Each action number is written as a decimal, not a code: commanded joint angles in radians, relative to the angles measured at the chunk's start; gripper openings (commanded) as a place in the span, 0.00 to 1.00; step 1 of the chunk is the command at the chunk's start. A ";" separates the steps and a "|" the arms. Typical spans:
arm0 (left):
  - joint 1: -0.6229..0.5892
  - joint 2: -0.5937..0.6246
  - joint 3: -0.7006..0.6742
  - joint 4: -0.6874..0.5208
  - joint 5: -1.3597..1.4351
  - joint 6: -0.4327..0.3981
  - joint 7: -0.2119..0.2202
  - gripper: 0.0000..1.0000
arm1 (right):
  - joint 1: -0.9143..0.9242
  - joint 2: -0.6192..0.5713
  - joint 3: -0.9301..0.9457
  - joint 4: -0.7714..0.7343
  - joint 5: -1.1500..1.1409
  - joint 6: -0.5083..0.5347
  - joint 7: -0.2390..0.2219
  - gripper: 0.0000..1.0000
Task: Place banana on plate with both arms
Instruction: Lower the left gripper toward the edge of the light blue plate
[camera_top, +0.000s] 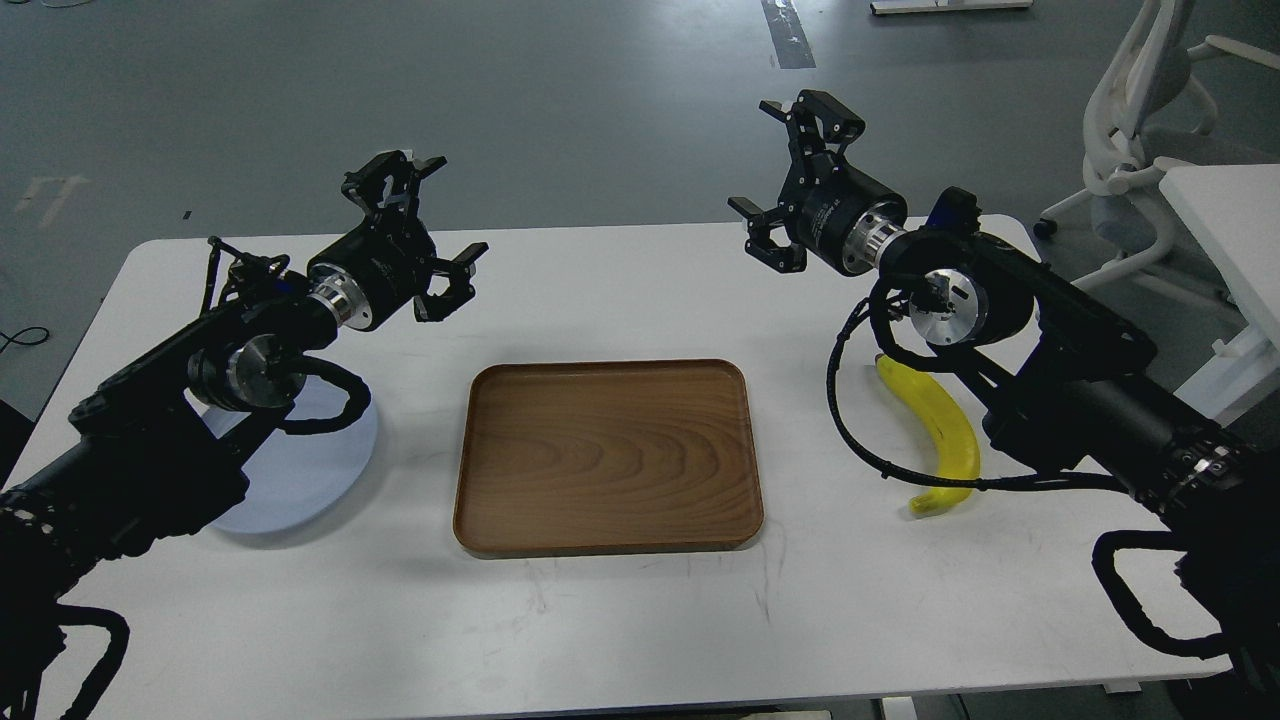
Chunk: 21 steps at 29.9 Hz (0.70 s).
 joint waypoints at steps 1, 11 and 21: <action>0.002 -0.001 -0.002 0.000 -0.001 -0.004 -0.014 0.98 | -0.017 -0.006 0.001 0.006 0.002 0.000 -0.004 1.00; 0.004 -0.001 -0.024 0.008 -0.002 -0.001 -0.044 0.98 | -0.031 -0.004 0.003 0.009 0.002 0.001 -0.003 1.00; 0.005 0.002 -0.041 0.008 -0.002 -0.002 -0.042 0.98 | -0.022 -0.004 0.003 0.009 0.002 0.001 -0.001 1.00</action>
